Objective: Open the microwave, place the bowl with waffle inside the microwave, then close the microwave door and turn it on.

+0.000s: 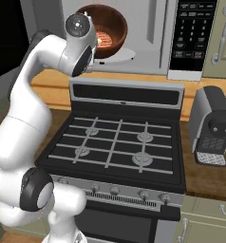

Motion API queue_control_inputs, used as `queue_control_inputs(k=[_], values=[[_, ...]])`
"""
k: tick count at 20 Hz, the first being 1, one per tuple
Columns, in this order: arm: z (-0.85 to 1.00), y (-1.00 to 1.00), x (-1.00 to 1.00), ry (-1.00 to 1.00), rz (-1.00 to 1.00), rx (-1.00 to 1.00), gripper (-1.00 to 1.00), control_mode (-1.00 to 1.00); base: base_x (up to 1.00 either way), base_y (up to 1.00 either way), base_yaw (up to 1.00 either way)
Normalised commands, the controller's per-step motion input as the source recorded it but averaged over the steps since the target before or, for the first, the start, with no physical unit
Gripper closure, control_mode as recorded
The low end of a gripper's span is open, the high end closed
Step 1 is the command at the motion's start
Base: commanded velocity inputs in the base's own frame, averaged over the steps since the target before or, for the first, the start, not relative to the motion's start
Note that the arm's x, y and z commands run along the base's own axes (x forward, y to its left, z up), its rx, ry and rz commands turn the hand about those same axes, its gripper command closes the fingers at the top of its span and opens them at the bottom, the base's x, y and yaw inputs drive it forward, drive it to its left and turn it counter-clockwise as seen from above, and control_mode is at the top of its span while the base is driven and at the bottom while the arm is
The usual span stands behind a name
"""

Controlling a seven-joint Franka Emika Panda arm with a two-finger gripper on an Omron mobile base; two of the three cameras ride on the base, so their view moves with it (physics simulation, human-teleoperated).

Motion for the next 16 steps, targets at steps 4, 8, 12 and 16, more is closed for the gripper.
queue_control_inputs(k=[4, 8, 12, 16], values=[[-0.09, 0.0, 0.48, 0.03, 0.0, -0.08, 1.0, -1.0, 0.0, 0.0, 0.0], [-0.02, 0.0, 0.5, 0.03, 0.0, -0.04, 1.0, -1.0, 0.0, 0.0, 0.0], [-0.05, 0.0, 0.55, 0.05, 0.0, -0.01, 1.0, -1.0, 0.0, 0.0, 0.0], [-0.13, -0.01, 0.47, 0.11, 0.0, -0.07, 1.0, -1.0, 0.0, 0.0, 0.0]])
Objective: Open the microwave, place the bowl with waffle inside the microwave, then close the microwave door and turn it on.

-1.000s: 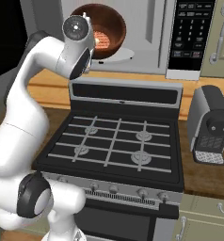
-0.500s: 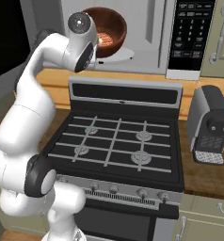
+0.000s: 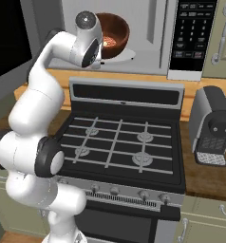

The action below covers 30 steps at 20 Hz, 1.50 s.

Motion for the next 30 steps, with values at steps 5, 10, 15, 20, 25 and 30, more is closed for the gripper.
queue_control_inputs(k=[5, 10, 15, 20, 25, 30], values=[[-0.11, -0.1, 0.44, 0.12, 0.0, -0.02, 1.0, -1.0, 0.0, 0.0, 0.0], [-0.04, -0.04, 0.52, 0.05, 0.0, 0.0, 1.0, -1.0, 0.0, 0.0, 0.0], [-0.06, 0.0, 0.4, 0.02, 0.0, 0.0, 1.0, -1.0, 0.0, 0.0, 0.0], [-0.25, 0.0, 0.2, 0.0, 0.0, 0.0, 1.0, -1.0, 0.0, 0.0, 0.0], [-0.16, 0.0, 0.0, -0.01, 0.0, 0.0, 1.0, -1.0, 0.0, 0.0, 0.0], [0.0, 0.0, 0.0, 0.0, 0.0, 0.0, 1.0, -1.0, 0.0, 0.0, 0.0]])
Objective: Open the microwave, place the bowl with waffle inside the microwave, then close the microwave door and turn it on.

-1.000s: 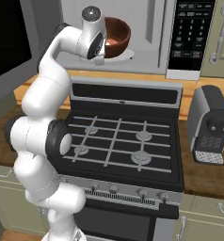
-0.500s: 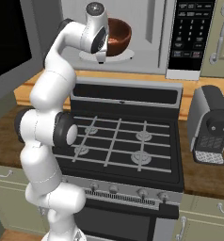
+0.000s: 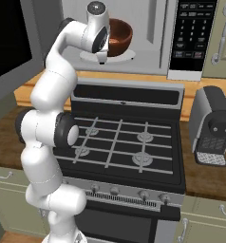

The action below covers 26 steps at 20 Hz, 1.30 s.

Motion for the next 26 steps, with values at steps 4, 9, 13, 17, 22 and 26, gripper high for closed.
queue_control_inputs(k=[4, 9, 13, 17, 22, 26], values=[[0.0, 0.0, 0.0, 0.0, 0.0, 0.0, -1.0, -1.0, 0.0, 0.0, 0.0], [0.0, 0.0, 0.0, 0.0, 0.0, 0.0, -1.0, -1.0, 0.0, 0.0, 0.0], [0.0, 0.0, 0.0, 0.0, 0.0, 0.0, -1.0, -1.0, 0.0, 0.0, 0.0], [0.03, -0.05, -0.03, -0.03, 0.0, 0.0, -1.0, -1.0, 0.0, 0.0, 0.0], [0.0, -0.25, -0.51, -0.18, 0.0, 0.03, -1.0, -1.0, 0.0, 0.0, 0.0], [0.0, -0.26, -0.66, -0.1, -0.01, 0.03, -1.0, -1.0, 0.0, 0.0, 0.0]])
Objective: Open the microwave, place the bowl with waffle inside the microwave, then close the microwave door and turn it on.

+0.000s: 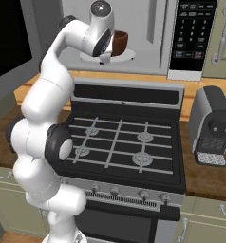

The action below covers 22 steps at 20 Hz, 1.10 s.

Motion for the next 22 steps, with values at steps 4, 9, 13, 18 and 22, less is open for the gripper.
queue_control_inputs(k=[4, 9, 13, 18, 22], values=[[0.02, -0.22, -0.87, -0.05, 0.0, 0.0, -1.0, -1.0, 0.0, 0.0, 0.0], [0.13, -0.02, -0.63, -0.07, 0.0, 0.0, -1.0, -1.0, 0.0, 0.0, 0.0], [0.01, 0.0, -0.71, 0.0, 0.0, 0.0, -1.0, -1.0, 0.0, 0.0, 0.0], [0.21, 0.0, -0.89, -0.01, 0.0, 0.0, -1.0, -1.0, 0.0, 0.0, 0.0], [0.09, 0.0, -0.71, 0.0, 0.0, -0.01, -1.0, -1.0, 0.0, 0.0, 0.0]])
